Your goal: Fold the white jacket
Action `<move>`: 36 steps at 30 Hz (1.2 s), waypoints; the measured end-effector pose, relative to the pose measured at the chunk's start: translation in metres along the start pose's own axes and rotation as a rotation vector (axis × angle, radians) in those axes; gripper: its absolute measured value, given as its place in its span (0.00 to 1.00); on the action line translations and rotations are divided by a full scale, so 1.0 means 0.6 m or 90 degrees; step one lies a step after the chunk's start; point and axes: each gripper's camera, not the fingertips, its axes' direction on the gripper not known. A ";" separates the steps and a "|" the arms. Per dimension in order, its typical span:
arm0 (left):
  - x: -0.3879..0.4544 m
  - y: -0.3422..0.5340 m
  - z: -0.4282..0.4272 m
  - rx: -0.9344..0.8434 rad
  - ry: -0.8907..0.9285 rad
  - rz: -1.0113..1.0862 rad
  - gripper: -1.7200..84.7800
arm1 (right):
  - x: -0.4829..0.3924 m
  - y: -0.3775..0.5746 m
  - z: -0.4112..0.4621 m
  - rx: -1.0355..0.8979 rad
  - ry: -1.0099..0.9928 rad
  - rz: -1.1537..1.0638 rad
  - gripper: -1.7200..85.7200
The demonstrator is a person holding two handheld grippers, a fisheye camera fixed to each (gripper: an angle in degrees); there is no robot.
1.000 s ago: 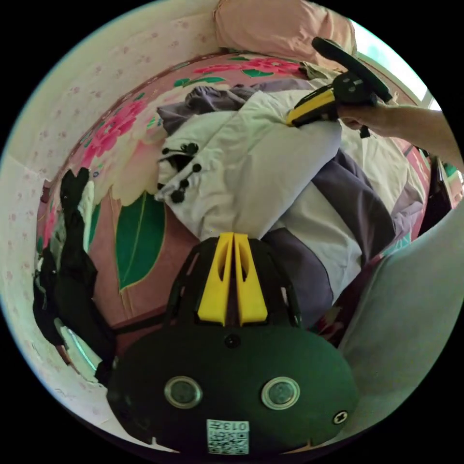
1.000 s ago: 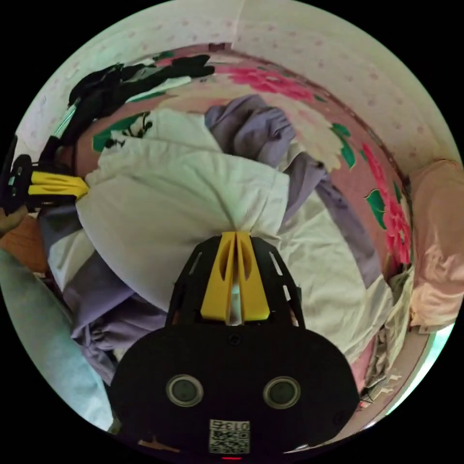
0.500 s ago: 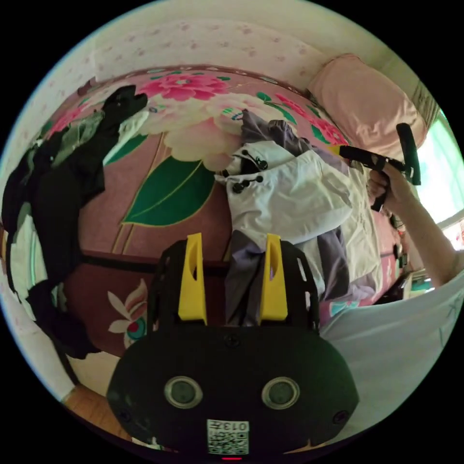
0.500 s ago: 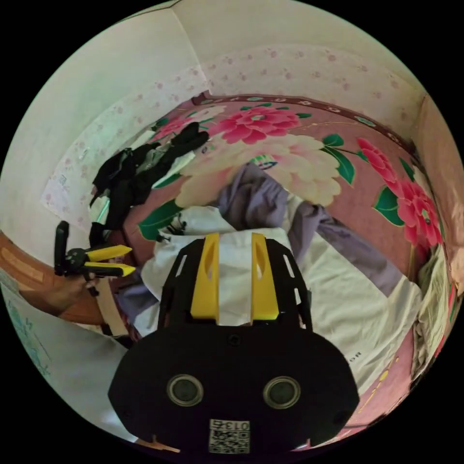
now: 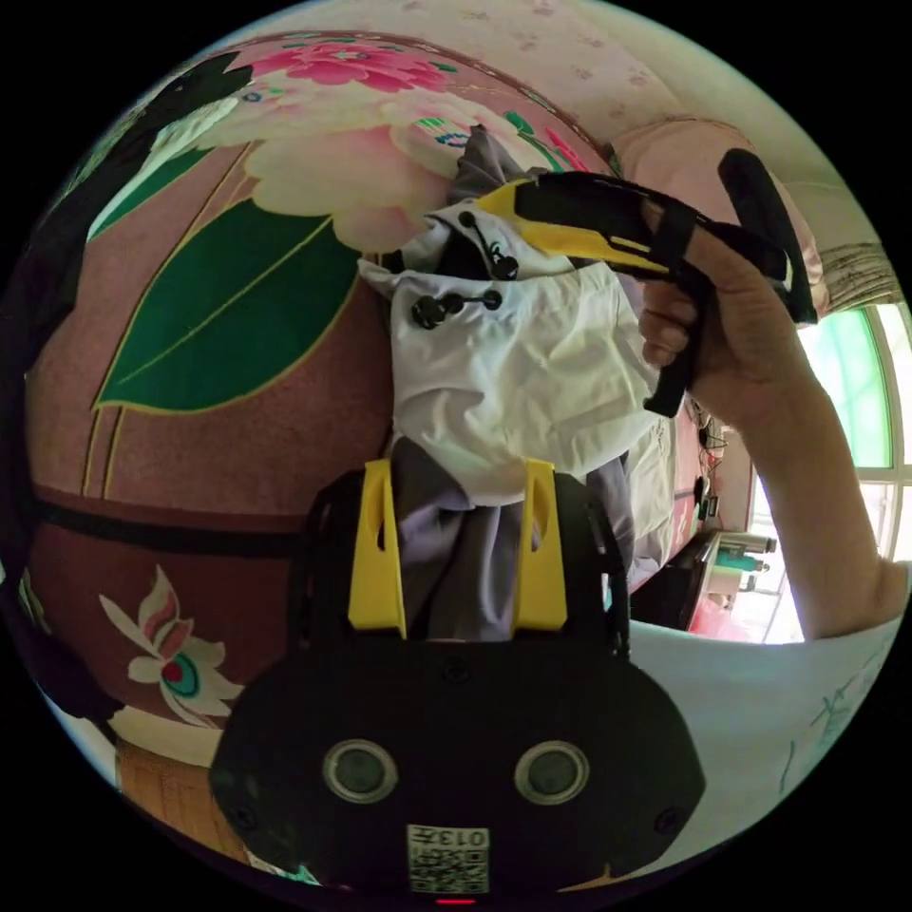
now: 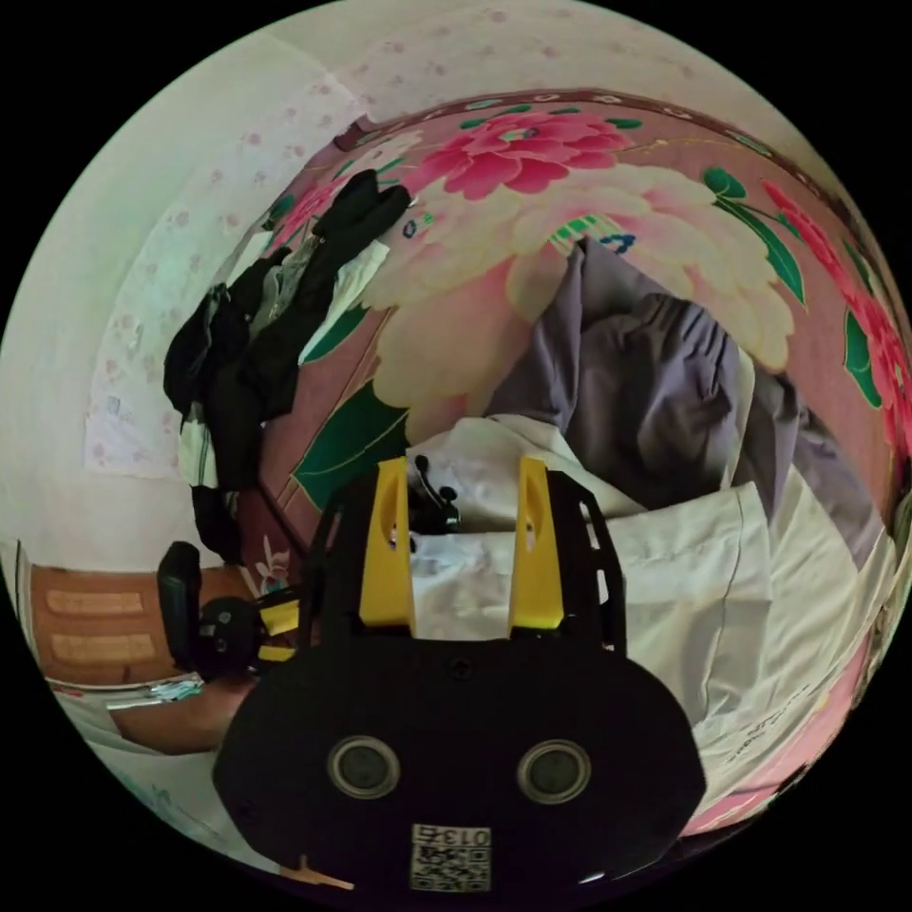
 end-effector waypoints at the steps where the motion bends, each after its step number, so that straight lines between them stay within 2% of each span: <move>1: -0.003 -0.002 0.000 0.001 -0.004 -0.003 0.22 | 0.001 0.002 0.004 0.003 0.011 0.001 0.20; 6: -0.024 -0.018 -0.011 -0.005 0.011 0.003 0.19 | -0.014 -0.023 0.088 -0.036 0.058 0.009 0.27; 10: -0.028 -0.031 -0.017 -0.012 0.010 0.005 0.18 | -0.034 -0.018 0.143 -0.035 0.142 0.018 0.27; 13: -0.020 -0.039 -0.021 -0.016 -0.012 0.028 0.14 | -0.032 -0.006 0.165 -0.037 0.221 0.009 0.19; 14: -0.021 -0.042 -0.019 -0.019 0.020 0.036 0.12 | -0.013 0.000 0.164 -0.033 0.242 0.024 0.14; 19: -0.043 -0.063 -0.033 -0.022 0.090 0.000 0.08 | 0.070 0.019 0.159 -0.068 0.159 0.009 0.08; 22: -0.019 -0.070 -0.063 -0.016 0.104 0.032 0.07 | 0.128 0.038 0.149 -0.070 0.081 0.057 0.06; 31: 0.200 -0.065 -0.192 0.032 0.104 0.183 0.07 | 0.293 0.231 -0.041 0.146 -0.092 -0.018 0.05; 34: 0.306 -0.061 -0.213 0.043 0.086 0.234 0.07 | 0.387 0.326 -0.102 0.237 -0.160 -0.047 0.05; 36: 0.398 -0.060 -0.215 0.048 0.069 0.262 0.07 | 0.491 0.402 -0.128 0.298 -0.260 -0.023 0.05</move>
